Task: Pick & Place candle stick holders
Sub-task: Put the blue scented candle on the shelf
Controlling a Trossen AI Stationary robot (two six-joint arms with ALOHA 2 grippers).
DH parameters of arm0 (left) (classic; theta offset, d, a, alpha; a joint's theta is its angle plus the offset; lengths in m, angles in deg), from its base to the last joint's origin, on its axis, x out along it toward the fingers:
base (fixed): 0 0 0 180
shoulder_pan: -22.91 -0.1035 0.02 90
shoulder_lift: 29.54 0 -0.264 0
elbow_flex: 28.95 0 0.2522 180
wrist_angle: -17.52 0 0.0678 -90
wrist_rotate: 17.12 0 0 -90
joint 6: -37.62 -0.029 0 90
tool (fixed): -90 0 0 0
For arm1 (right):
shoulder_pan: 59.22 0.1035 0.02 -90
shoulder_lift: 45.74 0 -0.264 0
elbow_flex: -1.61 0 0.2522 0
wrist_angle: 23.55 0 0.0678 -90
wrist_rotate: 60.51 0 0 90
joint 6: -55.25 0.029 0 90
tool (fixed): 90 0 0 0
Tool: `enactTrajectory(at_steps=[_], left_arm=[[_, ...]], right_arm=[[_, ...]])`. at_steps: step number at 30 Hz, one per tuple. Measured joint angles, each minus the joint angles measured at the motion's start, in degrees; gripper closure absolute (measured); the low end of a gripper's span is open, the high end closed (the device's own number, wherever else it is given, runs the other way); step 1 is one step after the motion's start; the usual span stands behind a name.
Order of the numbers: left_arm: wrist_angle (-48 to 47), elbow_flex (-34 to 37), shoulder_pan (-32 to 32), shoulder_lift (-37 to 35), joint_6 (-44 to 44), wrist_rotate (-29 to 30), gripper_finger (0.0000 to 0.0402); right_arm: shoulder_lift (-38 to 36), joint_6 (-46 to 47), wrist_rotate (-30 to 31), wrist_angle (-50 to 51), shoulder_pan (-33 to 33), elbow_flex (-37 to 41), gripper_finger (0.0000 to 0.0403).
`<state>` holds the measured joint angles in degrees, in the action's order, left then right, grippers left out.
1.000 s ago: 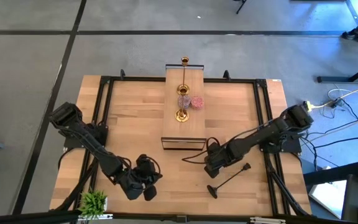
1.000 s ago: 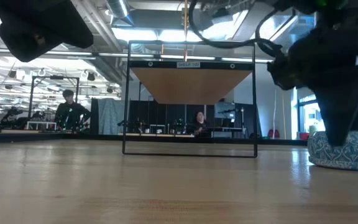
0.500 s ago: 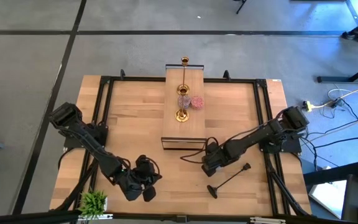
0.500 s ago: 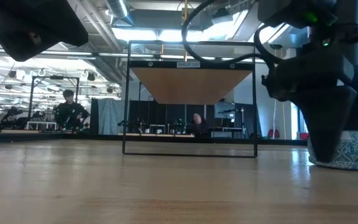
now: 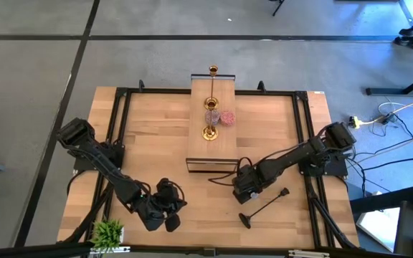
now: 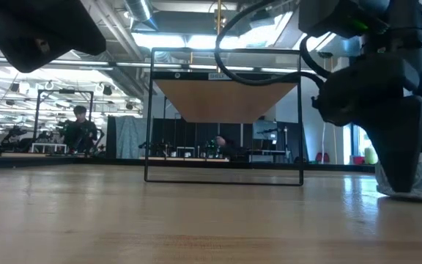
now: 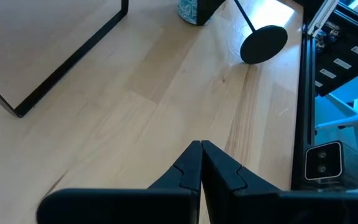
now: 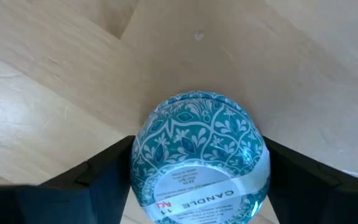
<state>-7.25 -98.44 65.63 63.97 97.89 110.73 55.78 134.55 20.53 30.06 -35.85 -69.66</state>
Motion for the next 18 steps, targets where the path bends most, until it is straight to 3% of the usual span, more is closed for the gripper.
enactTrajectory(at_steps=[6, 13, 18], left_arm=[[-1.28, 0.00, -0.02, 0.00, 0.78, 1.60, 0.0399], [-4.12, 0.00, 0.10, -0.22, 5.14, 4.22, 0.0400], [-12.00, 0.03, 1.78, -3.34, 14.13, 11.99, 0.0400]], right_arm=[[-0.14, -1.93, -0.07, -0.02, -0.08, -3.53, 0.0105], [-0.34, -8.92, 1.24, -2.17, -0.08, -13.71, 0.0103], [-0.41, -15.81, 3.77, -2.83, -0.29, -23.91, 0.0103]])
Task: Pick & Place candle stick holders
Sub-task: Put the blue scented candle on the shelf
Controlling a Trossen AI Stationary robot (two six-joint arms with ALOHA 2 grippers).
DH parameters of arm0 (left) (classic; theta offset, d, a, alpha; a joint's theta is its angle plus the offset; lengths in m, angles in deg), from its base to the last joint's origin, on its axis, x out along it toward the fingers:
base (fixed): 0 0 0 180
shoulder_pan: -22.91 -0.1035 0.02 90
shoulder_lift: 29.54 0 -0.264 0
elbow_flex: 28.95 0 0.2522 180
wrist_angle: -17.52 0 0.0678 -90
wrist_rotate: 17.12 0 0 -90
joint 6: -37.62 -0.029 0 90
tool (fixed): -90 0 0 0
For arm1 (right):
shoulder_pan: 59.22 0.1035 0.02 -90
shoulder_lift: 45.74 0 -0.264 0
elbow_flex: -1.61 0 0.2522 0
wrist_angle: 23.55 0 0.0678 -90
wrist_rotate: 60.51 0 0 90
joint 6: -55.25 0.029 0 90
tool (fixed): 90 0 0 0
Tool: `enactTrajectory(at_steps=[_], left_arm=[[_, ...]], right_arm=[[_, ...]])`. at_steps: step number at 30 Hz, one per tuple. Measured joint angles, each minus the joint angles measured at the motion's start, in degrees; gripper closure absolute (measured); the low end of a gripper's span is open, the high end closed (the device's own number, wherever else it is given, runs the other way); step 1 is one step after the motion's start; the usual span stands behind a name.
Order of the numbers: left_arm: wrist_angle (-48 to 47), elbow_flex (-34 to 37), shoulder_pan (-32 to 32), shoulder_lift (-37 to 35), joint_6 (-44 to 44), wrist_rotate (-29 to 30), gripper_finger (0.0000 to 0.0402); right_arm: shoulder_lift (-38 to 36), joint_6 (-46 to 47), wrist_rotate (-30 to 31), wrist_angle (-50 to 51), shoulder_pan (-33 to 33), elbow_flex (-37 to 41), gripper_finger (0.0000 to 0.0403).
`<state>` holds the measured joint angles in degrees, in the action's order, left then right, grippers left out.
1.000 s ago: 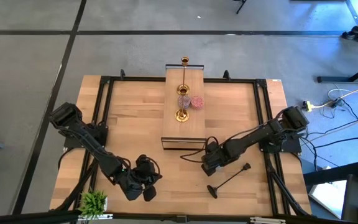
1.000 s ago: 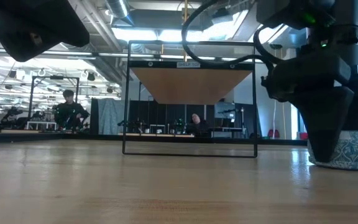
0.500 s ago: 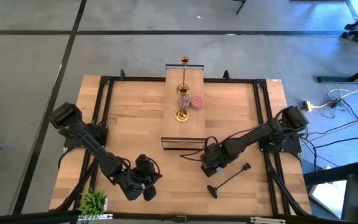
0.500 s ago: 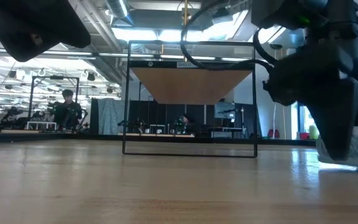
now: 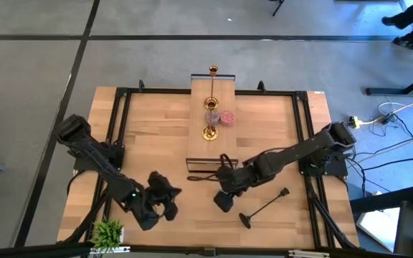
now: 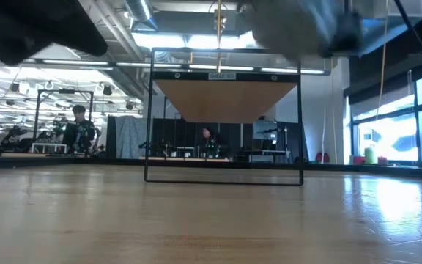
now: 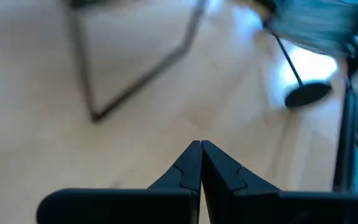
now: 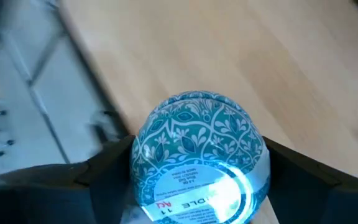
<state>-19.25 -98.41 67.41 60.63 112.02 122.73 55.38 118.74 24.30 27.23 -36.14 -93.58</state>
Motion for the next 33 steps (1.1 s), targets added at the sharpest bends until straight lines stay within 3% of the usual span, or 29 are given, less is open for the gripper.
enactTrajectory(at_steps=[9, 16, 21, 27, 30, 33], left_arm=[[-16.82, 0.01, 6.29, -8.59, 24.76, 21.05, 0.0399], [-18.52, 0.01, 10.28, -15.16, 33.06, 28.46, 0.0399], [-18.38, 0.01, 13.45, -20.36, 33.25, 30.40, 0.0400], [-13.57, 0.01, 17.20, -24.92, 29.47, 37.02, 0.0400], [-7.96, 0.01, 17.73, -26.15, 24.15, 37.56, 0.0399], [2.22, 0.01, 16.70, -26.62, 13.24, 34.61, 0.0400]], right_arm=[[-0.11, -16.57, 7.75, -0.61, -2.37, -21.47, 0.0103], [-0.17, -30.36, 11.18, -6.06, -2.96, -35.40, 0.0098], [-0.17, -38.05, 11.23, -11.37, -2.99, -40.93, 0.0095], [-0.17, -43.33, 11.22, -14.50, -3.07, -42.88, 0.0095], [-0.17, -44.05, 11.22, -15.00, -3.16, -42.93, 0.0094], [-0.15, -44.22, 11.22, -14.91, -3.16, -42.93, 0.0094]])
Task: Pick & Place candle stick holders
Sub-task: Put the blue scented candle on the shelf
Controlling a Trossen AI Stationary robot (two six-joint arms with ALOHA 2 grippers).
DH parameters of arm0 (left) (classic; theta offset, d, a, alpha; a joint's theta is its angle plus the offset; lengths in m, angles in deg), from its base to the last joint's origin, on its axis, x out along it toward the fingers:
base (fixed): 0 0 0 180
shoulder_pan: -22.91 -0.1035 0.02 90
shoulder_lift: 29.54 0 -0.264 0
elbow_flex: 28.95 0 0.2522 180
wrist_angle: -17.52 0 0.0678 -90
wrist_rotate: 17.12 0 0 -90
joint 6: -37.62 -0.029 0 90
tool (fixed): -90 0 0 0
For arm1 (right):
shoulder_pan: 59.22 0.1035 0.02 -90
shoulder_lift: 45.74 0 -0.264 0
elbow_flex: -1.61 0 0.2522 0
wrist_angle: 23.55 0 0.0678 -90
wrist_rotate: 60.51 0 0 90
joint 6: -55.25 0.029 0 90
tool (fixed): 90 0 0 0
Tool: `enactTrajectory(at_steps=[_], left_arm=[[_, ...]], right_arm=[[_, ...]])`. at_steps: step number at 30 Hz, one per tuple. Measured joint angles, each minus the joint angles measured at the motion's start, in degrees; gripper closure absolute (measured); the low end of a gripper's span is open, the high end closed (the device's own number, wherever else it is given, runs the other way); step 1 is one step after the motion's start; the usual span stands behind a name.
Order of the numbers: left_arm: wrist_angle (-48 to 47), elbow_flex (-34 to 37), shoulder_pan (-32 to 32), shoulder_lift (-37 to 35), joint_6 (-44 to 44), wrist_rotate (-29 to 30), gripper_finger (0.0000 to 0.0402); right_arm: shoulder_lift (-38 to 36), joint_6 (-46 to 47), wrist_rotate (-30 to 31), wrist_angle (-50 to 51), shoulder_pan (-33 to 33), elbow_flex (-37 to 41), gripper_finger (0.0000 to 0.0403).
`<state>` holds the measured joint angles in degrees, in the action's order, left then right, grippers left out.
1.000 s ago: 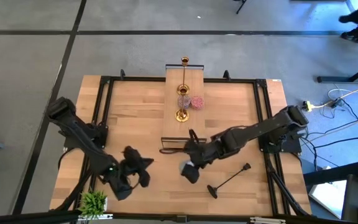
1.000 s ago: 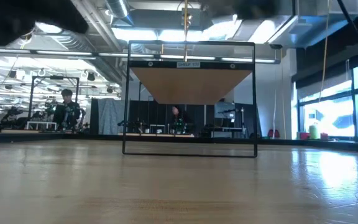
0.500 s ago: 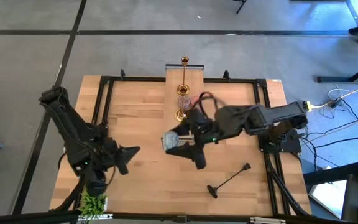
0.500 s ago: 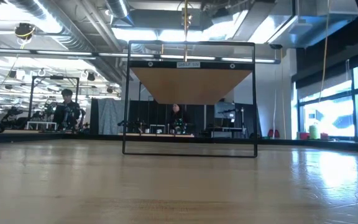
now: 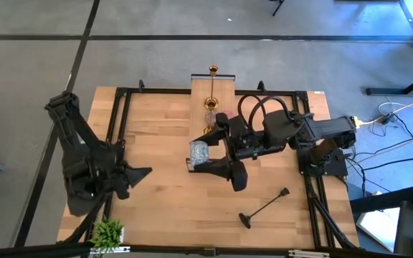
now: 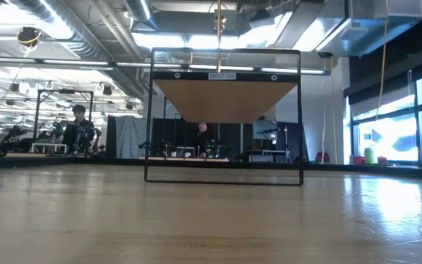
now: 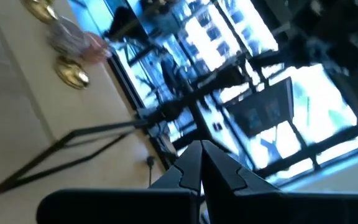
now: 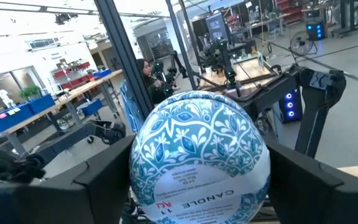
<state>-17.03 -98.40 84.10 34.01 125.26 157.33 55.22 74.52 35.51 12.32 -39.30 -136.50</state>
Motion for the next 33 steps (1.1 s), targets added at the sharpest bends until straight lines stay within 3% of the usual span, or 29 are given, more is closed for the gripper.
enactTrajectory(at_steps=[2, 7, 9, 11, 17, 19, 22, 25, 26, 29, 33], left_arm=[[9.00, 0.00, -2.40, -0.01, -10.67, -5.28, 0.0400], [38.83, -0.02, -11.91, 1.49, -43.74, -26.52, 0.0400], [48.61, -0.02, -15.87, 2.32, -52.59, -34.33, 0.0400], [53.93, -0.09, -19.75, 2.88, -55.94, -40.62, 0.0399], [59.49, -0.07, -31.91, 7.94, -47.34, -60.67, 0.0400], [66.94, -0.07, -35.14, 11.76, -44.03, -68.46, 0.0399], [84.70, -0.07, -38.15, 18.80, -39.16, -75.08, 0.0400], [107.51, -0.07, -40.03, 26.81, -33.70, -76.66, 0.0399], [110.66, -0.10, -40.34, 29.02, -31.14, -75.61, 0.0400], [110.51, -0.48, -40.78, 32.66, -22.87, -70.49, 0.0400], [110.53, -3.16, -42.24, 35.61, -18.53, -73.23, 0.0397]], right_arm=[[0.00, -0.37, -0.02, -0.03, 0.00, 0.00, 0.0094], [0.00, -0.71, -0.02, -0.04, 0.00, 0.00, 0.0094], [0.00, -0.88, -0.04, -0.06, 0.00, 0.00, 0.0094], [0.00, -0.88, -0.04, -0.12, 0.02, 0.00, 0.0094], [-0.04, -2.45, -0.04, -2.85, 0.61, 0.00, 0.0094], [-0.07, -3.58, -0.06, -4.59, 0.81, 0.00, 0.0094], [-0.70, -5.47, 0.23, -6.80, 1.29, 0.00, 0.0094], [-1.66, -9.17, 3.70, -8.51, 2.43, -0.02, 0.0094], [-1.82, -10.80, 5.47, -9.17, 2.87, -0.02, 0.0094], [-2.55, -15.57, 10.62, -10.15, 4.40, 0.00, 0.0094], [-2.93, -17.40, 14.60, -11.17, 4.94, -0.02, 0.0094]])
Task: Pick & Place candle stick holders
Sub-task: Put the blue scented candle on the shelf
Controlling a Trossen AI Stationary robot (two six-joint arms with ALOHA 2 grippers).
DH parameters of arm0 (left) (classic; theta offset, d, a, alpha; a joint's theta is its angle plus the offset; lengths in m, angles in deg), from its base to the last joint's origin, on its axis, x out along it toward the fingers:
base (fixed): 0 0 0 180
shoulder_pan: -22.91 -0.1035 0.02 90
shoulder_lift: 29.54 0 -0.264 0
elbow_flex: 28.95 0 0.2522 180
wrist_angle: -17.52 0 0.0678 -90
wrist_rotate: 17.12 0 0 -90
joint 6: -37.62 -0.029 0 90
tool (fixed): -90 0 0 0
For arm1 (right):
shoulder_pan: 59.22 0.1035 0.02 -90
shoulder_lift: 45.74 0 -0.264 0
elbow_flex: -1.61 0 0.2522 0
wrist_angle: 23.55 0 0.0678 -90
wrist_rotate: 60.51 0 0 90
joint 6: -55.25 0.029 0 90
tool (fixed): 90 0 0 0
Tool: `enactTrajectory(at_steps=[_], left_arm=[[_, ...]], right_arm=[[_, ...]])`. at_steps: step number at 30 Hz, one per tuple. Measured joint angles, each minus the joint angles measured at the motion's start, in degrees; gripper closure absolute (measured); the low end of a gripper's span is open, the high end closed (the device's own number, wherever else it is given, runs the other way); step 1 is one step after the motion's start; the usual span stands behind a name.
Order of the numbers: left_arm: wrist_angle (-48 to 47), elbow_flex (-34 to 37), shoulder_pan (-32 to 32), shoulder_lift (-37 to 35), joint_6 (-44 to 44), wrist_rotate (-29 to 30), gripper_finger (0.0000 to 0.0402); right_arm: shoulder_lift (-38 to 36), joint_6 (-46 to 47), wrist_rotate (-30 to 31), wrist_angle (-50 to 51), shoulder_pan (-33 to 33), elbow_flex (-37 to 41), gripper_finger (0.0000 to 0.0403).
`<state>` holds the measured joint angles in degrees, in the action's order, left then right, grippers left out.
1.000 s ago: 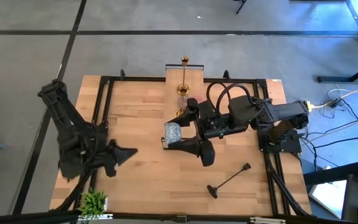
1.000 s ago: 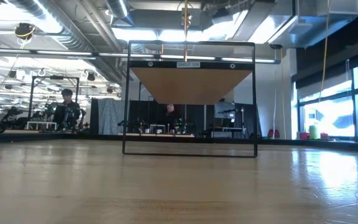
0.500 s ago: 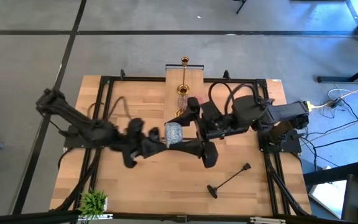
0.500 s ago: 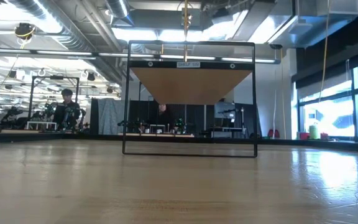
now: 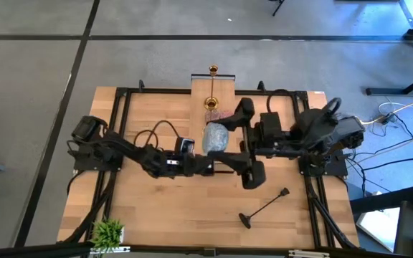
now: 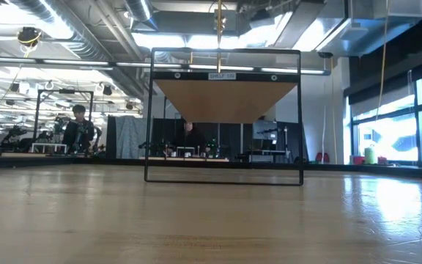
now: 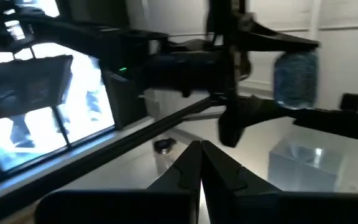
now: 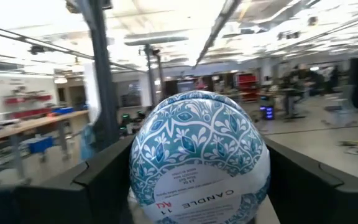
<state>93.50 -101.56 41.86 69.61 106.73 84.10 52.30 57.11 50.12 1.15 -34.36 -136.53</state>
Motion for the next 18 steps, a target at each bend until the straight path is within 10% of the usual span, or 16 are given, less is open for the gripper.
enactTrajectory(at_steps=[18], left_arm=[[0.06, -10.04, -3.49, -0.16, -6.76, -13.81, 0.0388]], right_arm=[[0.00, 0.25, 0.35, 0.59, 0.00, 0.00, 0.0094]])
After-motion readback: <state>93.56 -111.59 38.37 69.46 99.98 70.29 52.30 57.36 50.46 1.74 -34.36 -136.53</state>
